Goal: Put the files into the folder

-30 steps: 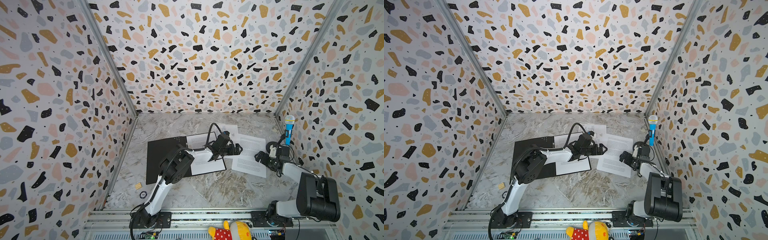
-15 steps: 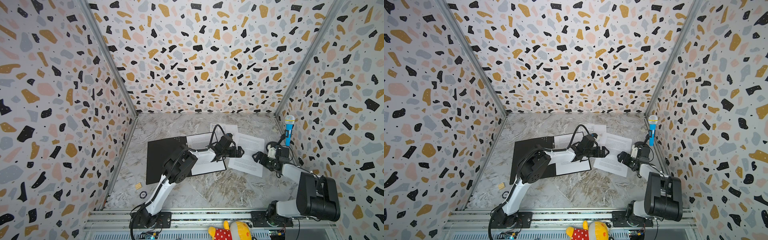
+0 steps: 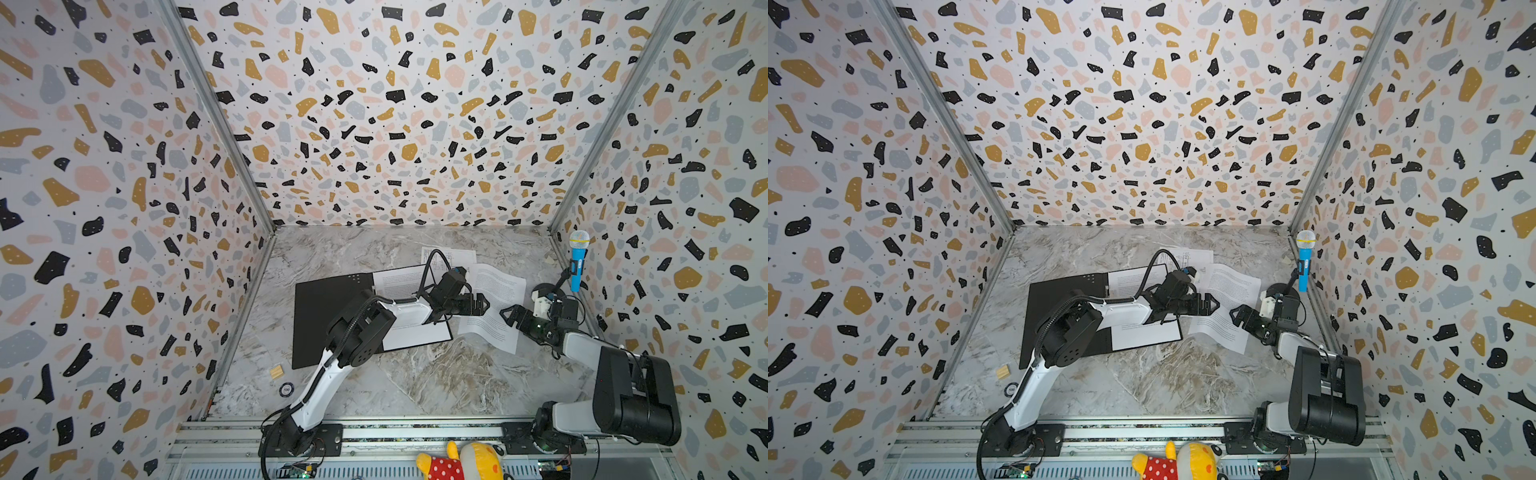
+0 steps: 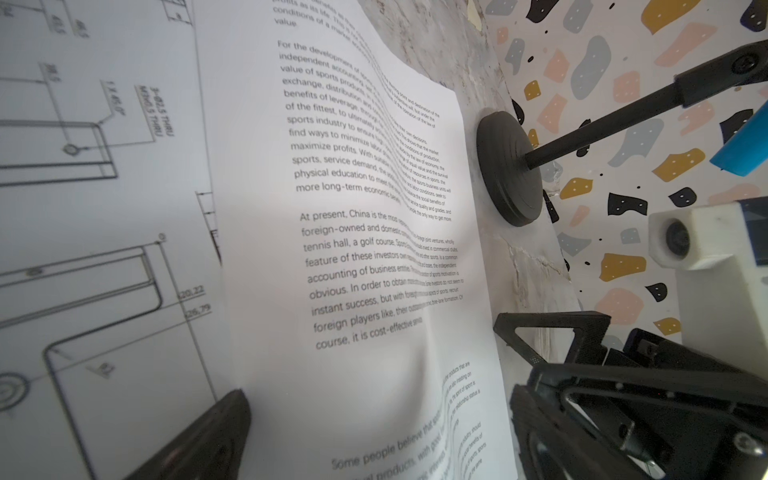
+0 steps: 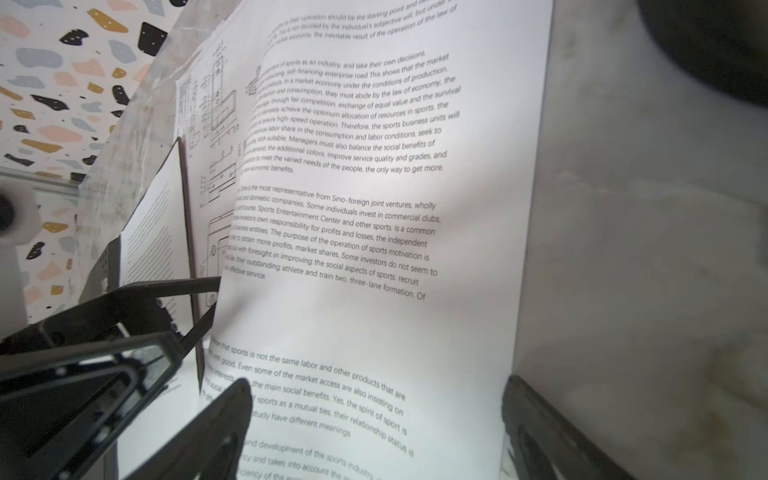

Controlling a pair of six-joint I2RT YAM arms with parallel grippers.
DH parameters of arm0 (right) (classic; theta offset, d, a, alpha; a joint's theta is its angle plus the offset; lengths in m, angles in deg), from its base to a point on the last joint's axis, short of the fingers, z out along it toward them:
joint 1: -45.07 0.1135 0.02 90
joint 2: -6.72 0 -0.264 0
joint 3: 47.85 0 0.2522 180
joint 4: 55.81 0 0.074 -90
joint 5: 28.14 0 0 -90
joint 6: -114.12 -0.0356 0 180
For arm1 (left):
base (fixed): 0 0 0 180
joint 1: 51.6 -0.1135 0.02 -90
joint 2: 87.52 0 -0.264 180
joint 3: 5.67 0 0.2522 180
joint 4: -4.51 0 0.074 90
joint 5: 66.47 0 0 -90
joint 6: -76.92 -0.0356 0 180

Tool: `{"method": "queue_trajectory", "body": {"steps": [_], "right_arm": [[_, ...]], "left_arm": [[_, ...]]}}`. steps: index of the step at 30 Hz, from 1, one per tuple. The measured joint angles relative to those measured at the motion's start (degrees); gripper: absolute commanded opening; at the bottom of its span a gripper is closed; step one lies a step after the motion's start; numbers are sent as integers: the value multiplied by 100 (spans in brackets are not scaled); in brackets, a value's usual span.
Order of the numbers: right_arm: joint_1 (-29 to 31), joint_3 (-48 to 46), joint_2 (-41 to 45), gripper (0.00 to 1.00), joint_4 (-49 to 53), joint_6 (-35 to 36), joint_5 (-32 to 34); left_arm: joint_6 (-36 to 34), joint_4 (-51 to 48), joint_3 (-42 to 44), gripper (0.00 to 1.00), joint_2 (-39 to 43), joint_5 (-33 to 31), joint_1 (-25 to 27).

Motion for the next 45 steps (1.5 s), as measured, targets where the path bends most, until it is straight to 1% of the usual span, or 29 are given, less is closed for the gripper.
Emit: {"method": "queue_trajectory", "body": {"steps": [12,27,39,45], "right_arm": [[2,-190,-11,95,-313,-258,-527],[4,-413,-72,95,-782,-645,-1051],[4,-632,-72,95,-1147,-1008,-1408],[4,-750,4,93,-1213,-1029,-1445]], "left_arm": [[361,662,280,100,0,280,13],[452,780,343,100,0,387,26],[306,752,341,100,0,389,31],[306,750,341,100,0,404,31]]}}
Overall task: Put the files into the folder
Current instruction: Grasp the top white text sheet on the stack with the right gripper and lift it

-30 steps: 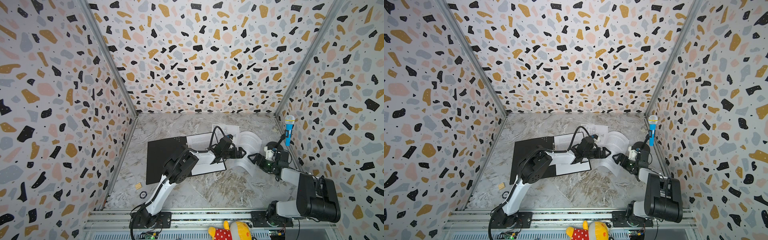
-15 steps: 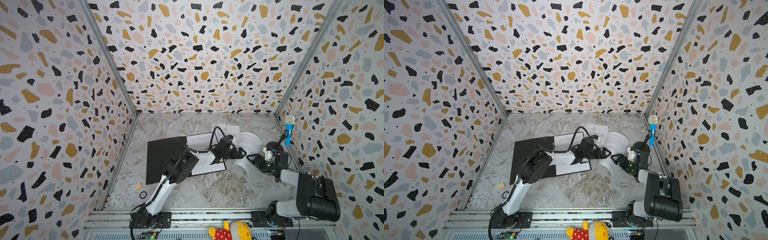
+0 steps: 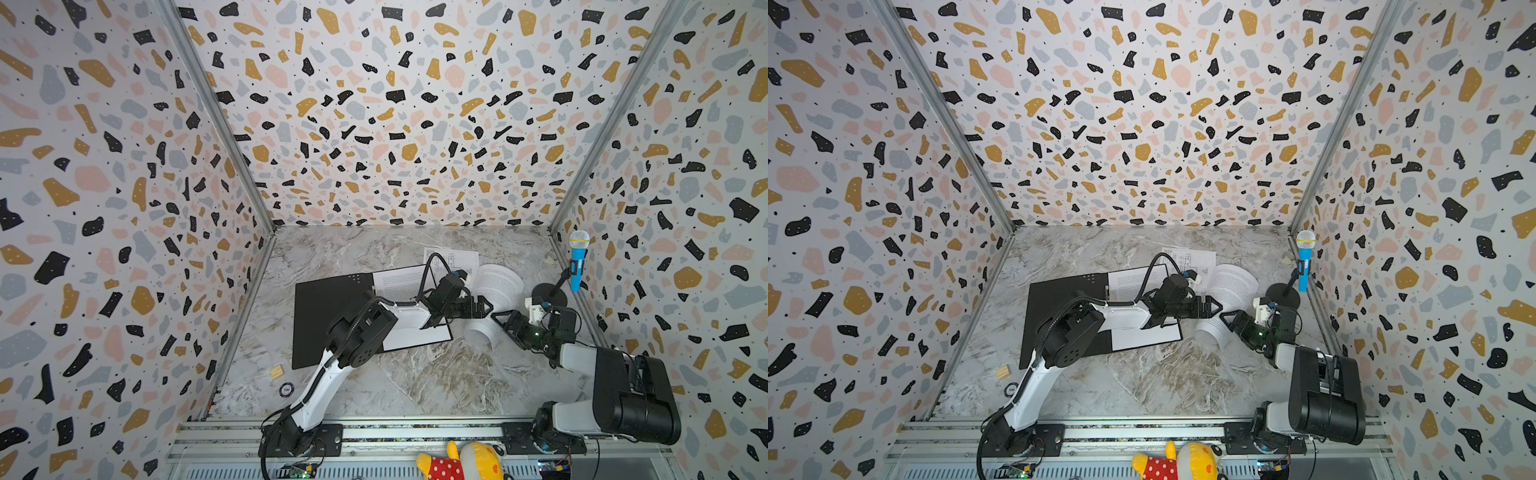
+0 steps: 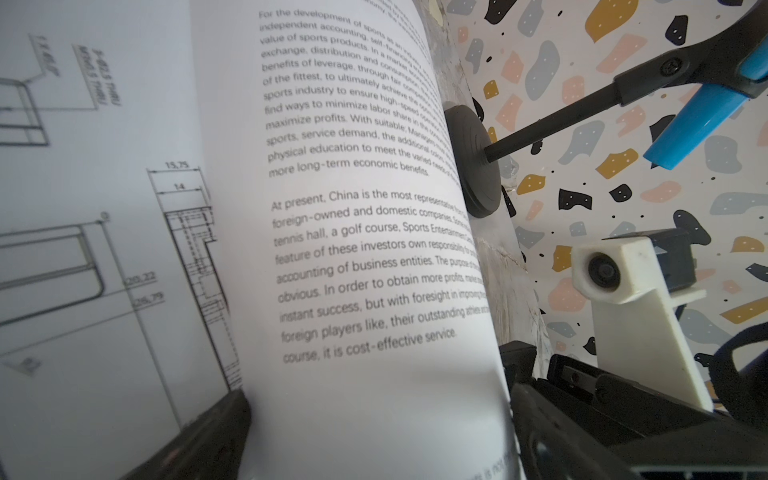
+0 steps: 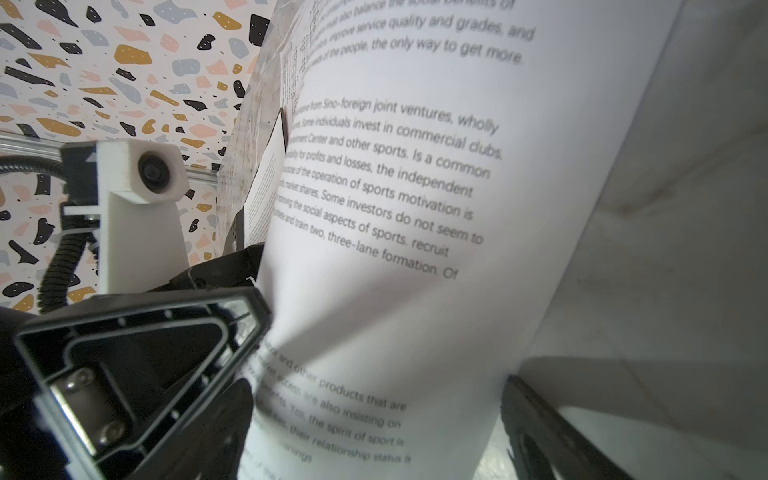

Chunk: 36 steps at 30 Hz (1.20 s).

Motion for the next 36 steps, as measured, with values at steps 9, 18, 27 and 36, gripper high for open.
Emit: {"method": "queue_trajectory", "body": {"steps": [9,18,27,36], "right_arm": [[0,-66,46,94,-26,-44,-142],[11,-173,114,95,-85,-59,-297],[72,-186,131,94,-83,-50,-339],[227,-186,46,89,-70,92,-337]], "left_arm": [[4,-7,0,95,0,20,0],[2,-92,-4,90,0,68,2],[2,-103,-4,86,0,136,31],[11,-96,-4,83,0,157,35]]}}
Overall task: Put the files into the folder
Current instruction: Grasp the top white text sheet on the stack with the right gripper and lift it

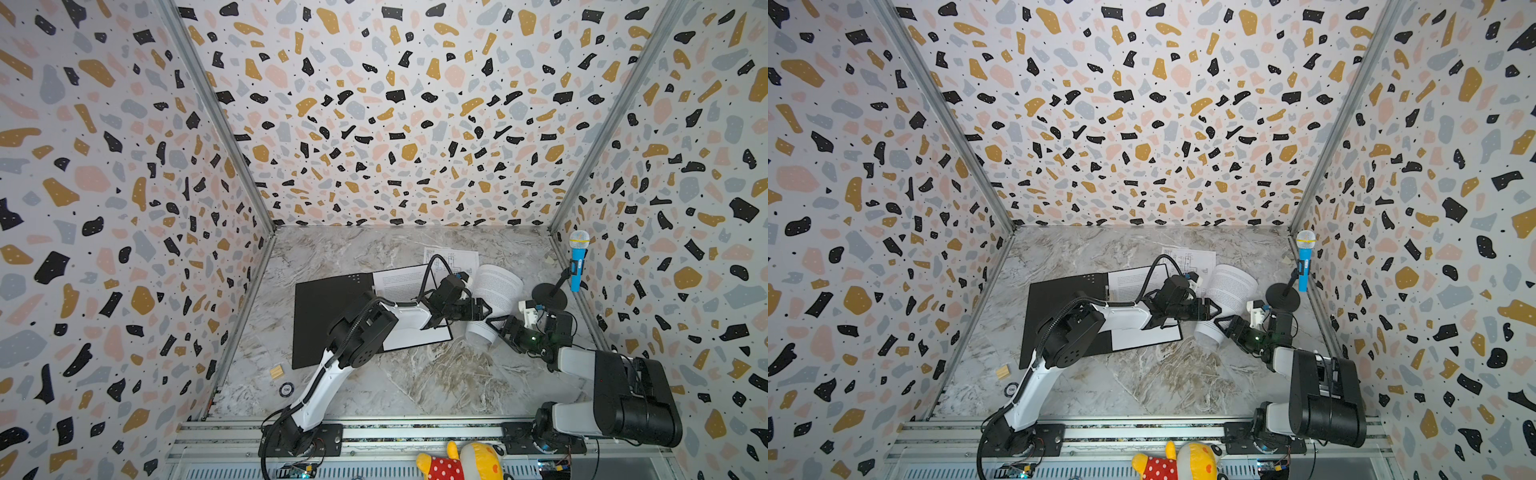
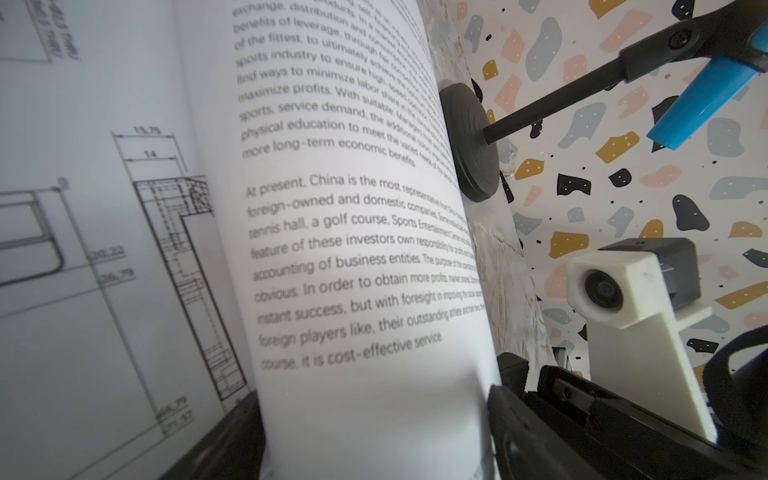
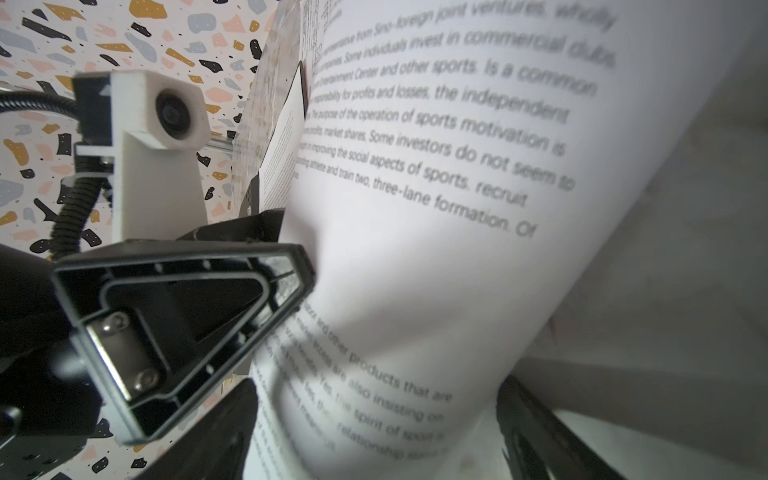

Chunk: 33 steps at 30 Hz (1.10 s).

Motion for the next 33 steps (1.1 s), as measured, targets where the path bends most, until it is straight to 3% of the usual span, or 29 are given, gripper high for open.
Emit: {"method": "queue_trajectory", "body": {"steps": [19,33], "right_arm": [[-35,11,-205,65,-26,94,7],[-262,11,-216,54,149,111,20]], "left_arm": [[-13,-15,0,88,0,-2,26],[-13,-13,-7,94,2,2,31]]}}
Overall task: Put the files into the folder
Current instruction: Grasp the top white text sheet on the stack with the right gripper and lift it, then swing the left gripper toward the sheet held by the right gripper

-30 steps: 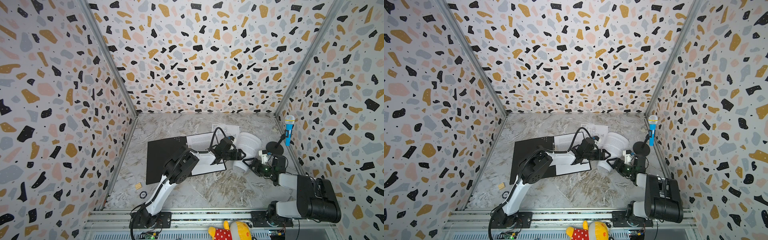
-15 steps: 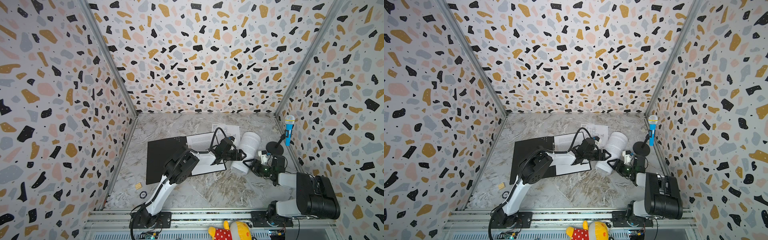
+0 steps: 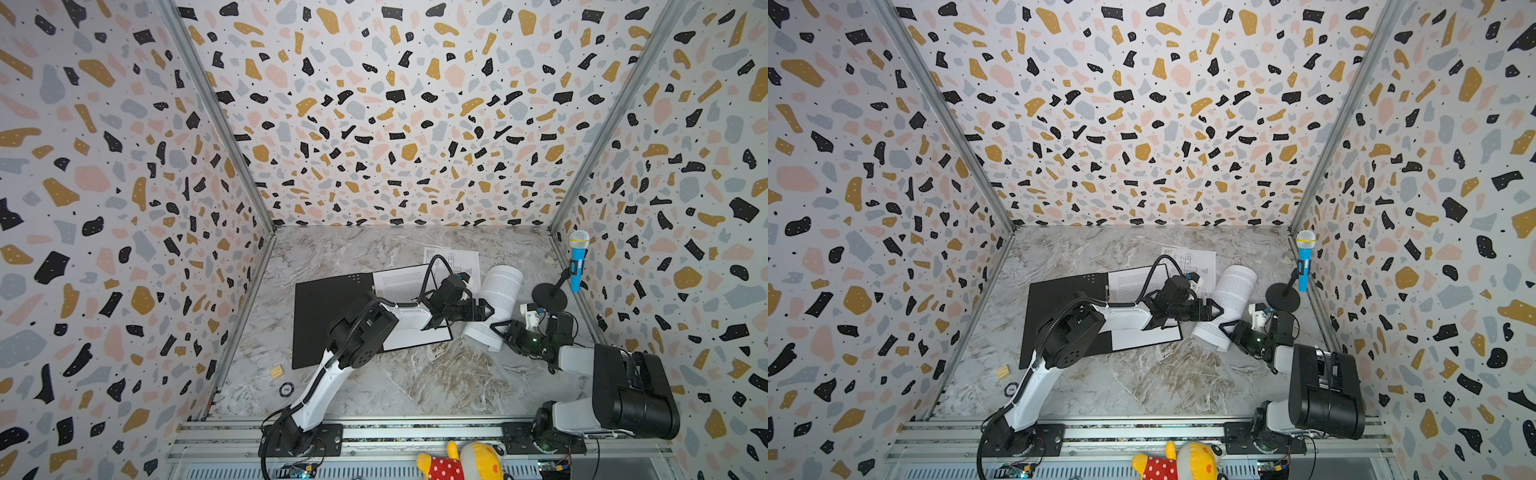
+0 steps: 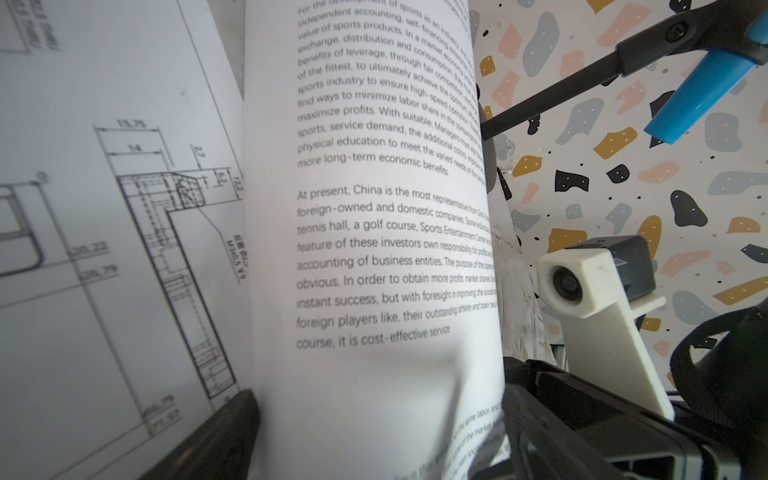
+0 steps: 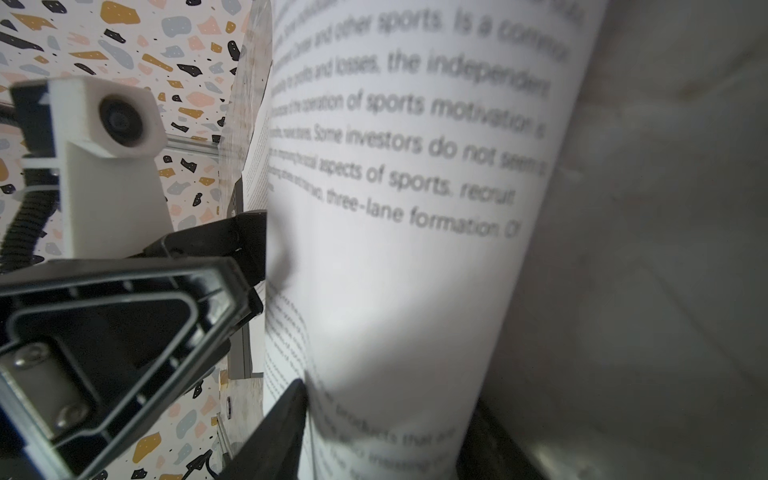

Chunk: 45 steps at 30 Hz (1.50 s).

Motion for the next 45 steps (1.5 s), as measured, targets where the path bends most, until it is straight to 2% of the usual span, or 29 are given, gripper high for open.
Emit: {"method": "queue_trajectory", "body": {"steps": [22,28,31,37,41,45], "right_arm": [[-409,-92,90,47,256,140,-85],[-535,-114,90,47,289,184,-131],[-546,-114,90,47,289,201,-140],[-551,-114,90,47,291,214,-175],[-551,-114,90,47,293,214,-179],[-551,-114,90,47,291,214,-190]], "left_arm": [[24,-42,-4,96,33,-2,0],[109,-33,260,97,487,0,0],[299,216,693,98,990,15,0],[1165,1587,2343,100,1917,151,85],[1884,2481,3342,100,2000,125,319],[2444,3049,3755,99,1967,28,678]]}}
